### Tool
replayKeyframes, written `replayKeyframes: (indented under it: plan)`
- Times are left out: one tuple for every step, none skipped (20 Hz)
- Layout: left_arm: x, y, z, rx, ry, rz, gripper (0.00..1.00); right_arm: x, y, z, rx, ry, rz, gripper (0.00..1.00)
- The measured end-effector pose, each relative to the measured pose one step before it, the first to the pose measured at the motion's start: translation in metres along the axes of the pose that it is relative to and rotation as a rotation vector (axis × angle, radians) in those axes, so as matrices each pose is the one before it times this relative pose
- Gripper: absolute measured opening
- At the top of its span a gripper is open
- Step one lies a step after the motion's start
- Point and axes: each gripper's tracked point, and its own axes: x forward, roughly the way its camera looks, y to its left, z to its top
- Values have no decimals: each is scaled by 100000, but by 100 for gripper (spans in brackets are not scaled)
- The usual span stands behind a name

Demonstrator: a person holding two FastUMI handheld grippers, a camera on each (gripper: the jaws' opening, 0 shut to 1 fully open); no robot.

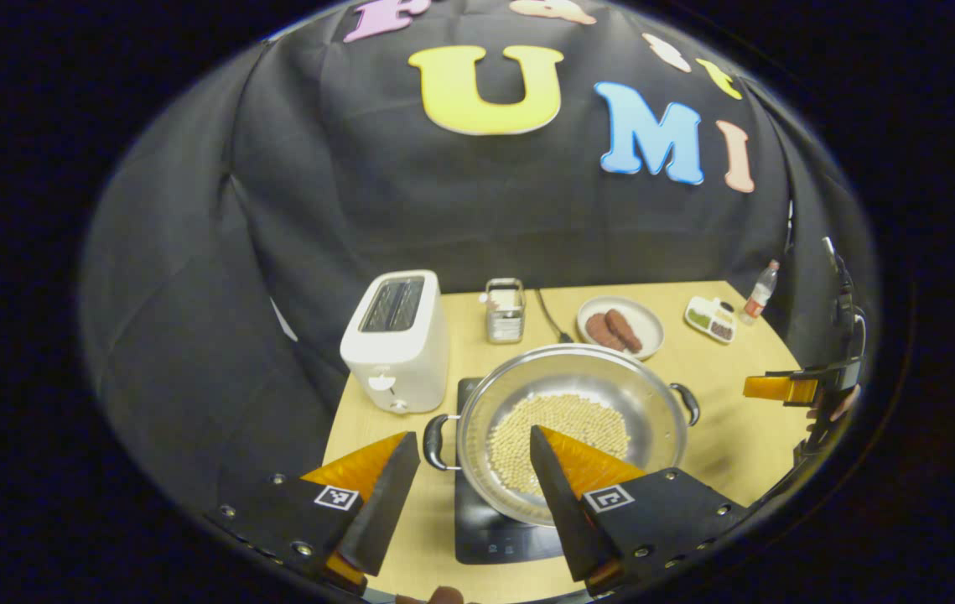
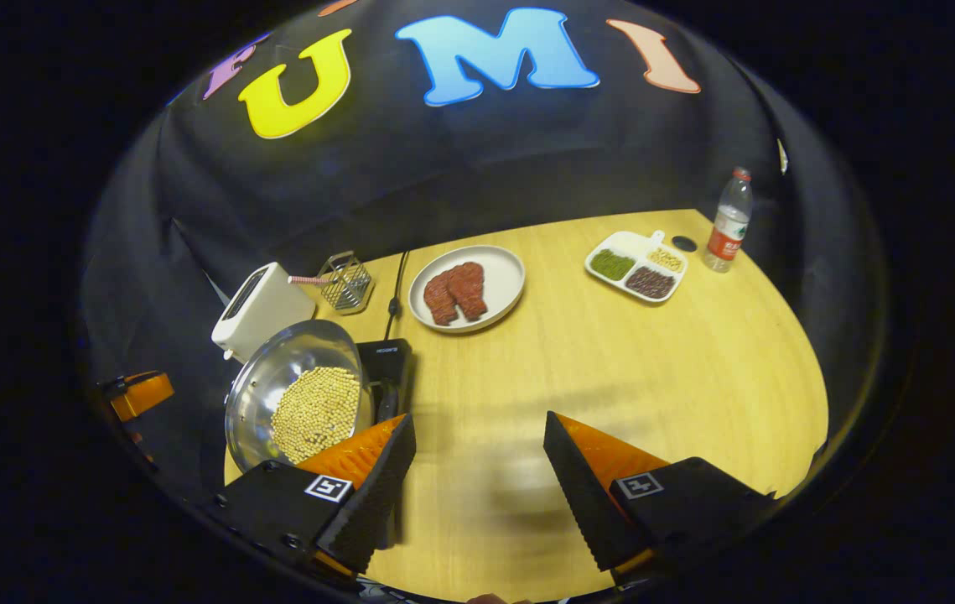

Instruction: First push the handle of the pot to place it horizontally, then grasp the pot with both hands and set it on the induction cooktop.

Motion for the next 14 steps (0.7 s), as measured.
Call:
replayKeyframes:
  plan:
    - [-1381, -1531, 1427, 99, -3779, -932, 82, -1350, -1530, 370, -472, -2948, -1612, 99]
    - [-1084, -1809, 1132, -160, -3399, -1060, 77, -1341, -1511, 410, -851, -2779, -1643, 98]
    - [-995, -1892, 1130, -386, -3165, -1086, 77, -1408, -1381, 260, -986, -2430, -1236, 98]
    - [-941, -1757, 1381, -196, -3387, -1085, 77, -1378, -1276, 326, -1021, -2437, -796, 98]
    - [-857, -1995, 1252, 713, -3077, -1113, 77, -1309, -1359, 371, -1022, -2527, -1206, 98]
    - [-827, -1848, 1034, 1986, -3212, -600, 81, -1392, -1356, 462, -673, -2759, -1186, 98]
    - [-583, -1722, 1108, 2183, -3291, 84, 81, -1313, -1283, 504, -160, -2394, -1187, 98]
    - [-530, -1798, 741, 1710, -2711, -86, 81, -1407, -1140, 510, 869, -1996, -278, 98]
    - [-487, -2006, 831, 715, -2186, -112, 81, -1430, -862, 665, 947, -3045, 336, 98]
    - [-654, -2133, 838, -560, -2285, -356, 81, -1332, -1121, 937, 110, -3631, -207, 98]
    - [-645, -2109, 744, -1262, -2901, -685, 77, -1139, -1266, 895, -376, -3541, -468, 98]
    - [-881, -2199, 791, -1535, -3088, -190, 77, -1221, -1199, 1021, -348, -3682, -410, 98]
    - [-577, -1664, 565, -1354, -2664, 297, 81, -1251, -1191, 807, 385, -2750, -124, 98]
    - [-914, -1548, 574, -1107, -2238, 817, 77, -1198, -707, 644, 1072, -2212, 390, 98]
